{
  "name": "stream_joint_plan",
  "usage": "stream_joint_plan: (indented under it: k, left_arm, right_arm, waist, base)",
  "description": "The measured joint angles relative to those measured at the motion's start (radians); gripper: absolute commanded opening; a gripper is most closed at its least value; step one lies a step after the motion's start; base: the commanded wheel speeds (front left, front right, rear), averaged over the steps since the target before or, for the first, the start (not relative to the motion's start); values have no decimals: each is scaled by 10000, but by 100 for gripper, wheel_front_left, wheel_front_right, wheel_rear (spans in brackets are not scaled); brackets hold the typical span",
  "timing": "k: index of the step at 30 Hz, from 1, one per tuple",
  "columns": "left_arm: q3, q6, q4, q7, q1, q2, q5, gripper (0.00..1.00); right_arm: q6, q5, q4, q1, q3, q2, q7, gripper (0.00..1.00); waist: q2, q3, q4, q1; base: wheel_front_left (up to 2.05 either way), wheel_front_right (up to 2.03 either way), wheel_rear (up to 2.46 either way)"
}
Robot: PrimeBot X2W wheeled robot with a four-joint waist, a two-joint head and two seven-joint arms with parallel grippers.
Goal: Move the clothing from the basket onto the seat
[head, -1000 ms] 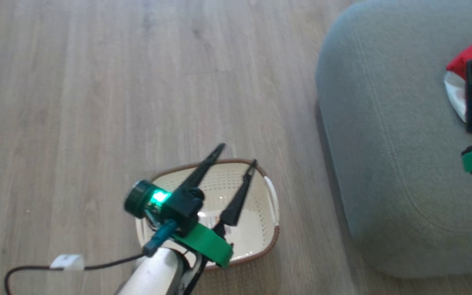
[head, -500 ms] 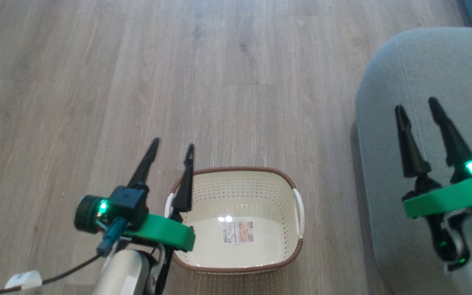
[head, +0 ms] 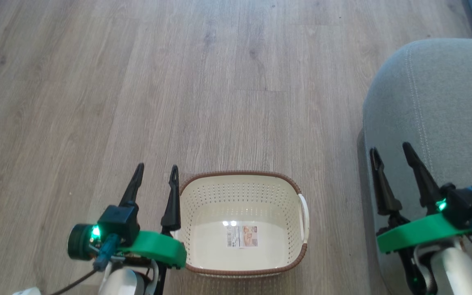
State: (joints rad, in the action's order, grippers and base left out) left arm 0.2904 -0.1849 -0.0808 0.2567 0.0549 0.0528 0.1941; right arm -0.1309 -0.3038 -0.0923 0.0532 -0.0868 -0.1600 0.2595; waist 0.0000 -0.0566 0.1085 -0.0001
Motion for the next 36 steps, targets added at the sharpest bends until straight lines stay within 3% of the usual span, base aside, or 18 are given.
stream_joint_plan:
  k: [10,15,27,36]
  left_arm:
    - [221,75,-320,0,-69,0,-84,100]
    - [314,502,-234,0,-185,0,86,100]
    - [311,416,-336,0,-209,0,146,100]
    - [286,878,-341,0,-210,0,449,100]
  right_arm:
    - [0,476,-483,-398,725,646,0,100]
    - [0,487,-495,-453,890,665,0,100]
    - [0,472,-493,-452,980,690,0,100]
    - [0,470,-481,-438,1003,690,0,100]
  waist:
    - [0,101,-105,0]
    - [0,115,-158,1]
    - [0,191,-254,1]
    - [0,58,-284,1]
  base:
    - [0,0,0]
    - [0,0,0]
    - [0,0,0]
    - [0,0,0]
